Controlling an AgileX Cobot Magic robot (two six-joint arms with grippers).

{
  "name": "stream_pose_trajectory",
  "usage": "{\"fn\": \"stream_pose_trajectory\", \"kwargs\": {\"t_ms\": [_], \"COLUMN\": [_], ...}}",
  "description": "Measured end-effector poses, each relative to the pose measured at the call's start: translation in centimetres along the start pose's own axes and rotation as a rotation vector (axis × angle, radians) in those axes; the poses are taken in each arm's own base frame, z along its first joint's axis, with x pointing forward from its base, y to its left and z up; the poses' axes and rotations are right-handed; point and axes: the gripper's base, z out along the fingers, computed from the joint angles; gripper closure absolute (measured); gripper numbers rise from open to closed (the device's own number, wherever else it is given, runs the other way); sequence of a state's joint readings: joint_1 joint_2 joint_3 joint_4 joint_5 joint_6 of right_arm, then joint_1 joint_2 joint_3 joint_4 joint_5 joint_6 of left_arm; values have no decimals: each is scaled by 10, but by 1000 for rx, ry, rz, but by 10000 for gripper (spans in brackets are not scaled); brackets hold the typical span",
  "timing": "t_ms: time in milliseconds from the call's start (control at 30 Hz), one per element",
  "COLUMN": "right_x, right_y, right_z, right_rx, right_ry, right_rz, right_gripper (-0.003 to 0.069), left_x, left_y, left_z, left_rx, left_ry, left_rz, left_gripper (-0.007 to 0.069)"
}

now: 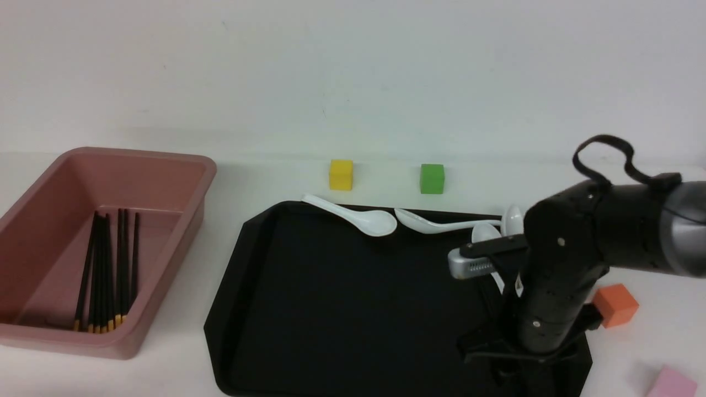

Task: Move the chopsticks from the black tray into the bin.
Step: Use the right arm to grab a pair of chopsticks

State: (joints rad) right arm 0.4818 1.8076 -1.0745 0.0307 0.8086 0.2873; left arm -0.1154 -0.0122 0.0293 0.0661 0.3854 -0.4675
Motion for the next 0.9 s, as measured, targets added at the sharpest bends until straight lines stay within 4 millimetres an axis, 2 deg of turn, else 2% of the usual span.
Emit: {"fn": "stream_pose_trajectory", "kwargs": {"t_ms": [267, 600, 733, 767, 867, 900], "right_x": [-1, -2, -1, -1, 0, 0], "right_y": [-1, 0, -1, -1, -1, -1], "right_z": [17, 18, 19, 19, 19, 18], "right_rx": [22, 23, 28, 29, 30, 30], "right_ry": [42, 47, 61, 66, 69, 69], "right_rz": [32, 48, 48, 48, 50, 50], "right_gripper": [305, 326, 433, 479, 548, 547], "left_x": [0, 0, 0, 0, 0, 0], "left_y": [0, 0, 0, 0, 0, 0], "left_z": [0, 0, 0, 0, 0, 0], "left_rx": [0, 0, 0, 0, 0, 0], "left_ry": [0, 0, 0, 0, 0, 0], "left_rz": [0, 0, 0, 0, 0, 0], "left_gripper": [386, 385, 385, 385, 385, 385]}}
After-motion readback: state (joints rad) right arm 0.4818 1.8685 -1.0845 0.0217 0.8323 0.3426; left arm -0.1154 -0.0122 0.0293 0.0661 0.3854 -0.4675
